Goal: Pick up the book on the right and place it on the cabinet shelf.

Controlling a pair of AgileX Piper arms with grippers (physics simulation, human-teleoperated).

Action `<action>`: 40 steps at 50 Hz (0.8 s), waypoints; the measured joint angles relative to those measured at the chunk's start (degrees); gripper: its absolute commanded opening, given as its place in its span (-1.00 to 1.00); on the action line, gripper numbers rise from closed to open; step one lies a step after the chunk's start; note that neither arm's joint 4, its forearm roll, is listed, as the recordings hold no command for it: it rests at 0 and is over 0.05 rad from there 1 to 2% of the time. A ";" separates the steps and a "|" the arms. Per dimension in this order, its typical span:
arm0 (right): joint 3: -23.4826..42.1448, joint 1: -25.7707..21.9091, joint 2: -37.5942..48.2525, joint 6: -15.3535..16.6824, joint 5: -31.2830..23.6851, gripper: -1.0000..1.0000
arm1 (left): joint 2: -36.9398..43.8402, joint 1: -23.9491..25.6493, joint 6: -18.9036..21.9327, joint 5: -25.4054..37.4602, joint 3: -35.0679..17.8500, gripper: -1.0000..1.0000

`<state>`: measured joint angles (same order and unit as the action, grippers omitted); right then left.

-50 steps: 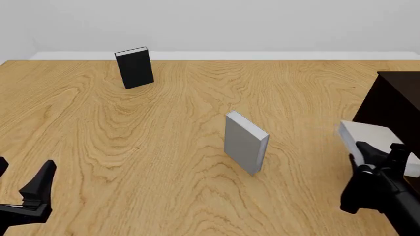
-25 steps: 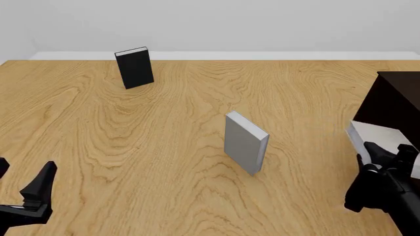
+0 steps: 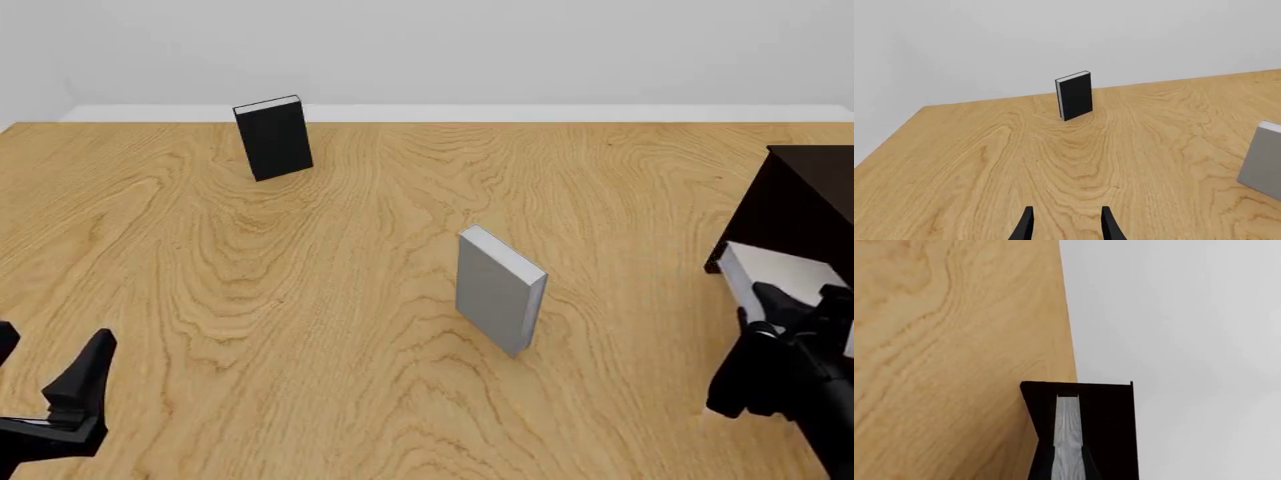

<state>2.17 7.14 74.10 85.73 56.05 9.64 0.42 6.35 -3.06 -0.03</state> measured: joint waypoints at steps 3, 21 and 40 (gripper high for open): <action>0.31 0.41 -0.17 0.04 -0.39 -1.00 | 0.12 -0.01 0.03 -0.13 0.00 1.00; 2.23 2.84 0.76 -0.02 -2.09 -1.00 | 1.23 0.04 0.19 -1.18 0.00 1.00; 4.80 4.82 2.92 -0.52 -3.48 -1.00 | 1.96 0.07 0.41 -1.72 0.00 1.00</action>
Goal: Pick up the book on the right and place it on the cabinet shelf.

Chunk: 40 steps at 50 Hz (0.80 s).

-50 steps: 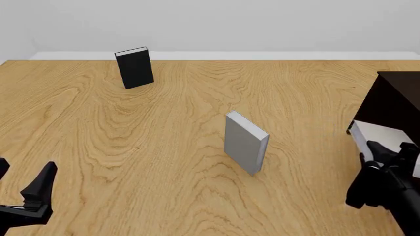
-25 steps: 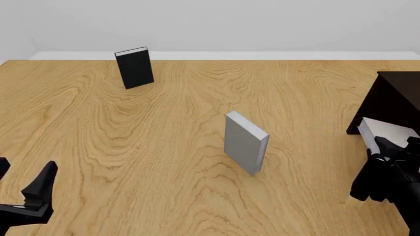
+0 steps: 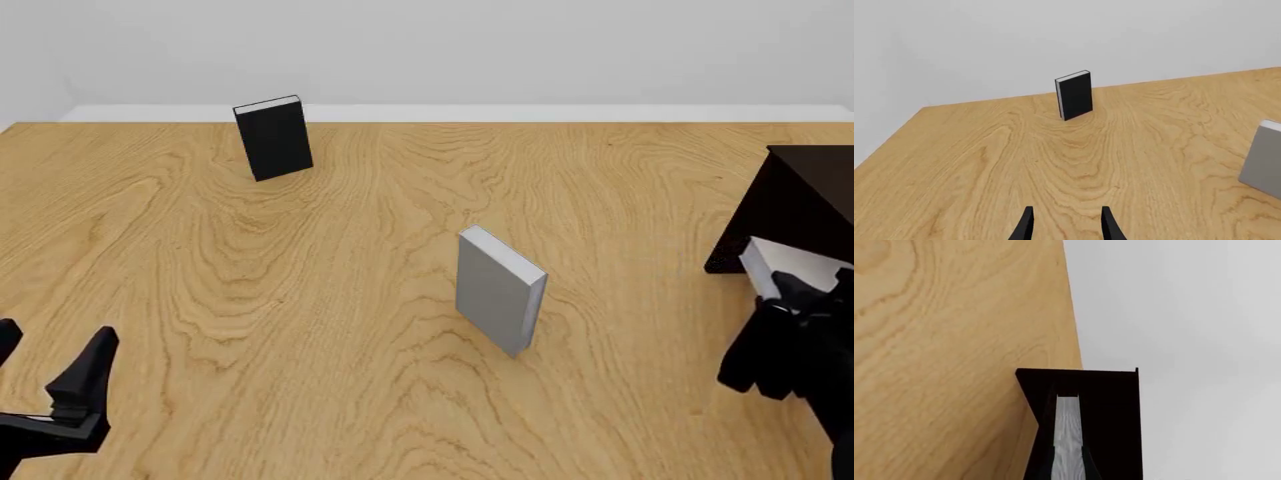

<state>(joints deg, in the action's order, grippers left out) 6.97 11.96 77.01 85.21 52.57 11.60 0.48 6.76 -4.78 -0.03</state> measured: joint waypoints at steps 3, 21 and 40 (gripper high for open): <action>0.42 0.24 0.25 -0.07 -0.23 -1.00 | 0.03 0.02 0.05 0.03 0.00 1.00; 2.95 2.06 1.22 -0.44 -1.96 -1.00 | -0.44 0.07 0.12 0.96 0.01 1.00; 3.15 4.20 1.96 -0.75 -2.01 -1.00 | -0.35 0.11 0.05 1.33 0.01 1.00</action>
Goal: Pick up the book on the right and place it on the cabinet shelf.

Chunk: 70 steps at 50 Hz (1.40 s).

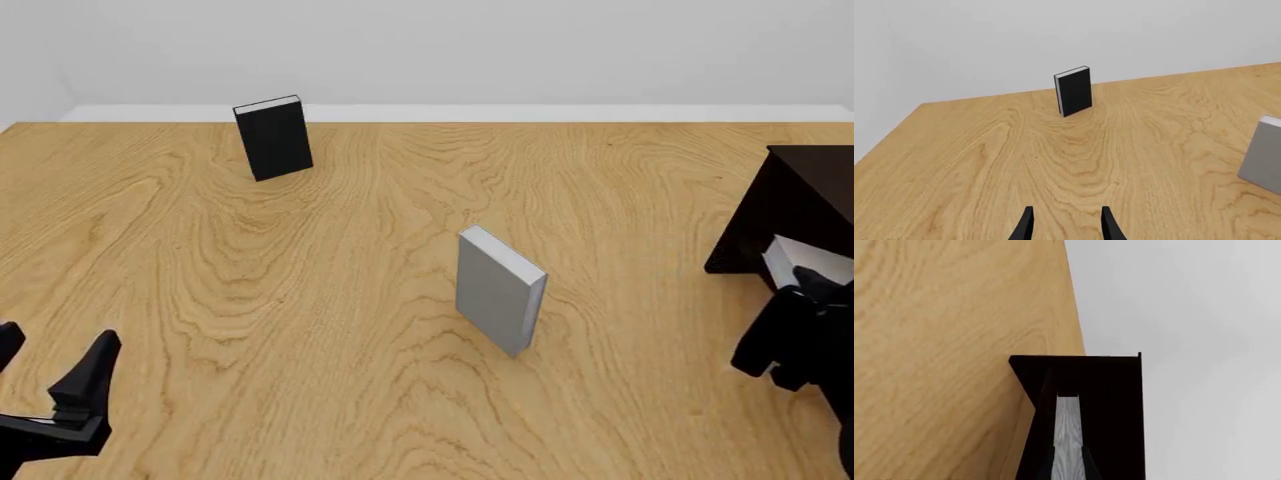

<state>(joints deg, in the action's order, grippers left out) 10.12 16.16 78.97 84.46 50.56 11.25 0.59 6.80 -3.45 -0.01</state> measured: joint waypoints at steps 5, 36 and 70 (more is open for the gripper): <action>0.13 0.48 -0.02 -0.15 -0.31 -1.00 | 0.02 0.00 0.03 0.07 0.00 1.00; -0.66 3.05 0.30 -1.15 -0.18 -1.00 | -0.21 0.08 0.00 0.58 0.00 1.00; -0.09 3.83 0.06 -3.44 -1.35 -1.00 | 1.41 0.16 0.00 -0.89 0.00 1.00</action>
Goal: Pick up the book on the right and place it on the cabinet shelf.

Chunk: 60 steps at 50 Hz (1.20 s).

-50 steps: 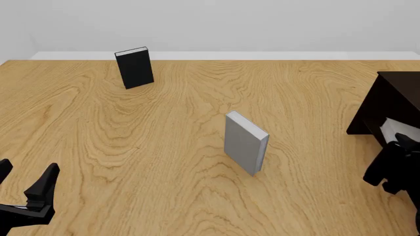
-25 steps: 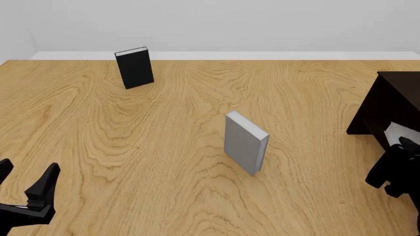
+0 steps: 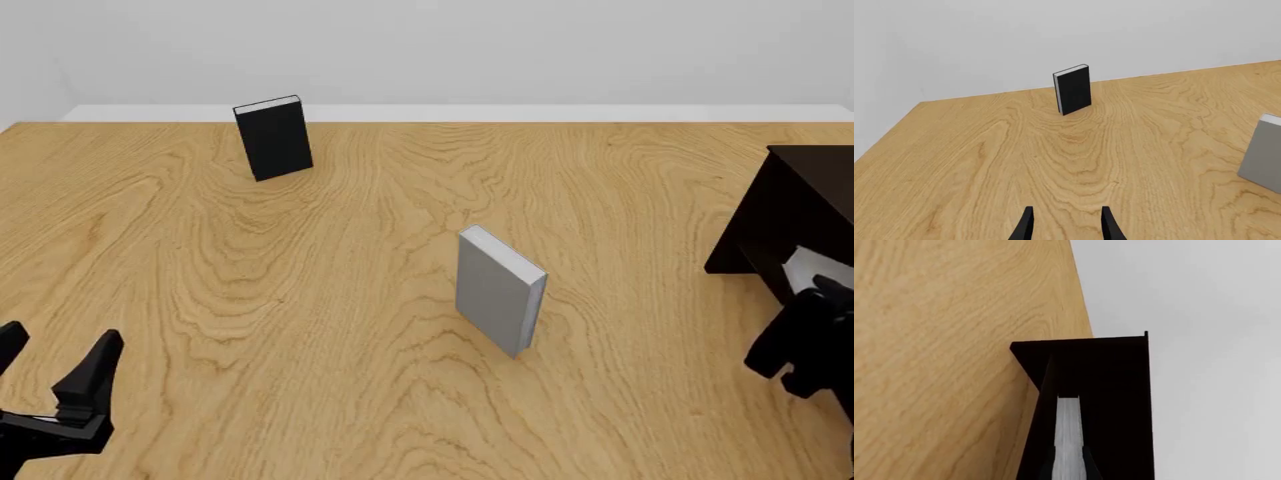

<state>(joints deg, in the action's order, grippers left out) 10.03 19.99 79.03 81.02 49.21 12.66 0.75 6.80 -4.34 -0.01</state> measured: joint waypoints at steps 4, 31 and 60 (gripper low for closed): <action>0.26 -0.01 -0.19 -0.41 -0.60 -1.00 | -0.11 0.01 -0.02 0.13 0.00 1.00; 0.65 -1.99 0.71 -3.15 -3.16 1.00 | -0.94 0.08 -0.06 1.23 0.00 1.00; 1.99 -5.52 1.38 -4.22 -5.20 1.00 | -0.54 0.18 0.08 0.87 0.00 1.00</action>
<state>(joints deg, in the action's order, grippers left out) 12.02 14.47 80.42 76.80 44.02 12.12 0.93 6.89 -3.47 -0.01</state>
